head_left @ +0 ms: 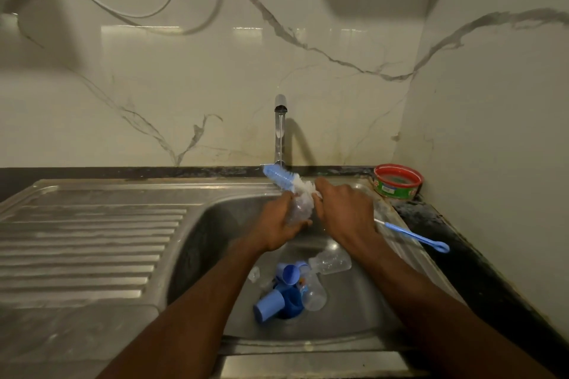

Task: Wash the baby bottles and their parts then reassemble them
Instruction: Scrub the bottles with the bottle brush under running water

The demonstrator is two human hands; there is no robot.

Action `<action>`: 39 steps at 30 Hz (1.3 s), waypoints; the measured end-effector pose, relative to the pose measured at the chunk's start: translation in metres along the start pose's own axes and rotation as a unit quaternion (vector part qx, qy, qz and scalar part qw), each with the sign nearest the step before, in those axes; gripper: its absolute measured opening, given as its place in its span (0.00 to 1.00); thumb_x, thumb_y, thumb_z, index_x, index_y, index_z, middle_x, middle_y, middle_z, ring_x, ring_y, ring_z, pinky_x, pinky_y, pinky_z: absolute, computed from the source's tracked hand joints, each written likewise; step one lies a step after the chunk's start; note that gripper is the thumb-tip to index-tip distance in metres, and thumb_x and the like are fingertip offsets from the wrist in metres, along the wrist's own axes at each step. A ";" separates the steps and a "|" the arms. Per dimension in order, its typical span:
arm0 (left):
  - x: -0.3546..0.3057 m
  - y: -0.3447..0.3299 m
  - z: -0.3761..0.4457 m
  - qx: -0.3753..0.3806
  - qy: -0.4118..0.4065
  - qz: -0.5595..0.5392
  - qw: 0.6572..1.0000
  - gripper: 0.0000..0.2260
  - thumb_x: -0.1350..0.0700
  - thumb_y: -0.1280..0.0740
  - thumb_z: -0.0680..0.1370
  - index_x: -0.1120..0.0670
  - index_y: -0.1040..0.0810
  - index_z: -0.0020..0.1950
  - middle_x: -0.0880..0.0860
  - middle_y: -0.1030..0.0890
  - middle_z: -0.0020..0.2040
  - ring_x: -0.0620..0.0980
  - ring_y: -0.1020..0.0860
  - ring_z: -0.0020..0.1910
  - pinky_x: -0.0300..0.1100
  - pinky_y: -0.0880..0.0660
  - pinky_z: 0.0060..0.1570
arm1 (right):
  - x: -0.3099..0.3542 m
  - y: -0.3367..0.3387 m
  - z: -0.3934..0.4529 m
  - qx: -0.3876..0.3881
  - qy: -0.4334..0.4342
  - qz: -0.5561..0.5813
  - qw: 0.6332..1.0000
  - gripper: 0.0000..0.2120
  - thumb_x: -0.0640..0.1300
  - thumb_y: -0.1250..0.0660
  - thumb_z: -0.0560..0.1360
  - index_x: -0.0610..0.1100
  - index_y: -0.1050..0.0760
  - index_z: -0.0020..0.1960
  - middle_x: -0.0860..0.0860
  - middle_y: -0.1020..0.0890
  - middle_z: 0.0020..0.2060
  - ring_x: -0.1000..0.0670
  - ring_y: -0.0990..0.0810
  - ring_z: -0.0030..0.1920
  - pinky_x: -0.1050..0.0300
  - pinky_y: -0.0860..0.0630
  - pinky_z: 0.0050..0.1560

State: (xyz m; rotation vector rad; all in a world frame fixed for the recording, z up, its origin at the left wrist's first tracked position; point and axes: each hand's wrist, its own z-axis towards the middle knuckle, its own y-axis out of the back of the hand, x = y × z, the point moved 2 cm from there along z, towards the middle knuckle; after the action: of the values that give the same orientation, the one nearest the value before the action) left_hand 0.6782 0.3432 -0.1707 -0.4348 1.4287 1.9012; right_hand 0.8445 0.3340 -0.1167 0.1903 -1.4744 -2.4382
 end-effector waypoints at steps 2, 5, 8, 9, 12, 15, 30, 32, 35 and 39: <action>0.004 0.001 0.002 -0.023 0.036 -0.064 0.997 0.20 0.49 0.28 0.78 0.52 0.28 0.67 0.51 0.20 0.59 0.46 0.20 0.56 0.43 0.22 0.55 | -0.001 0.001 0.001 -0.041 0.006 0.005 0.999 0.13 0.56 0.41 0.82 0.53 0.32 0.63 0.49 0.17 0.45 0.45 0.19 0.42 0.53 0.31 0.38; 0.017 0.009 0.002 -0.045 0.059 -0.078 0.994 0.15 0.51 0.29 0.80 0.46 0.30 0.63 0.46 0.22 0.59 0.45 0.22 0.57 0.39 0.25 0.53 | -0.013 0.002 -0.009 -0.051 0.027 0.008 0.998 0.11 0.57 0.42 0.81 0.54 0.31 0.61 0.50 0.18 0.41 0.46 0.21 0.39 0.55 0.32 0.35; 0.025 0.013 0.001 -0.058 0.069 -0.092 0.992 0.17 0.51 0.30 0.80 0.49 0.28 0.67 0.48 0.23 0.61 0.46 0.23 0.59 0.40 0.26 0.57 | -0.022 0.004 -0.017 -0.050 0.047 0.004 0.998 0.11 0.59 0.43 0.81 0.56 0.31 0.60 0.52 0.18 0.41 0.48 0.21 0.39 0.55 0.29 0.35; 0.022 0.012 0.001 -0.057 0.069 -0.112 0.990 0.17 0.51 0.31 0.80 0.49 0.28 0.68 0.48 0.22 0.61 0.44 0.22 0.58 0.36 0.26 0.56 | -0.020 0.005 -0.016 -0.050 0.051 0.004 0.997 0.11 0.59 0.43 0.81 0.57 0.31 0.60 0.52 0.18 0.41 0.49 0.21 0.38 0.55 0.29 0.35; 0.008 0.006 0.000 -0.049 0.055 -0.162 0.984 0.15 0.48 0.32 0.81 0.45 0.28 0.66 0.41 0.22 0.57 0.35 0.23 0.54 0.27 0.27 0.48 | -0.004 0.001 -0.008 -0.027 0.046 0.011 0.999 0.10 0.56 0.43 0.83 0.56 0.34 0.63 0.52 0.19 0.43 0.48 0.21 0.39 0.53 0.25 0.38; 0.006 0.004 0.001 -0.048 0.069 -0.223 0.971 0.22 0.43 0.30 0.79 0.45 0.29 0.71 0.44 0.21 0.63 0.41 0.22 0.59 0.35 0.25 0.53 | 0.012 -0.003 0.000 -0.034 0.057 0.014 0.998 0.11 0.54 0.40 0.83 0.55 0.35 0.64 0.51 0.18 0.46 0.46 0.19 0.42 0.51 0.22 0.40; 0.000 -0.002 0.004 -0.021 0.109 -0.262 0.959 0.36 0.38 0.24 0.68 0.47 0.33 0.71 0.47 0.23 0.63 0.45 0.23 0.60 0.38 0.25 0.52 | -0.001 0.011 -0.002 -0.078 0.109 0.058 0.989 0.07 0.54 0.37 0.81 0.52 0.28 0.54 0.53 0.22 0.39 0.50 0.26 0.36 0.56 0.37 0.35; 0.004 0.006 0.001 -0.024 0.123 -0.304 0.945 0.25 0.42 0.25 0.72 0.42 0.31 0.65 0.47 0.22 0.62 0.45 0.21 0.57 0.39 0.23 0.50 | -0.009 0.011 -0.001 -0.078 0.109 0.049 0.990 0.06 0.54 0.37 0.81 0.53 0.29 0.54 0.54 0.22 0.39 0.49 0.23 0.36 0.56 0.35 0.34; 0.010 0.013 -0.003 -0.002 0.108 -0.333 0.937 0.22 0.45 0.26 0.73 0.42 0.28 0.63 0.47 0.21 0.62 0.47 0.20 0.59 0.45 0.21 0.57 | -0.036 0.006 -0.003 -0.079 0.086 0.084 0.990 0.08 0.57 0.40 0.82 0.55 0.27 0.55 0.55 0.18 0.42 0.49 0.20 0.40 0.54 0.27 0.36; 0.010 0.009 -0.003 0.009 0.104 -0.282 0.954 0.34 0.35 0.26 0.69 0.46 0.29 0.71 0.48 0.22 0.66 0.48 0.21 0.62 0.51 0.22 0.63 | -0.034 0.001 -0.005 -0.084 0.090 0.103 0.987 0.08 0.56 0.40 0.82 0.56 0.26 0.57 0.54 0.17 0.43 0.49 0.19 0.41 0.55 0.30 0.37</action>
State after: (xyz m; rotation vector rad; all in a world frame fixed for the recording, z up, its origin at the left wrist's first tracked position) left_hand 0.6648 0.3429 -0.1715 -0.9455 1.2712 1.4079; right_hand 0.8787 0.3400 -0.1198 0.2060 -1.1474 -2.2975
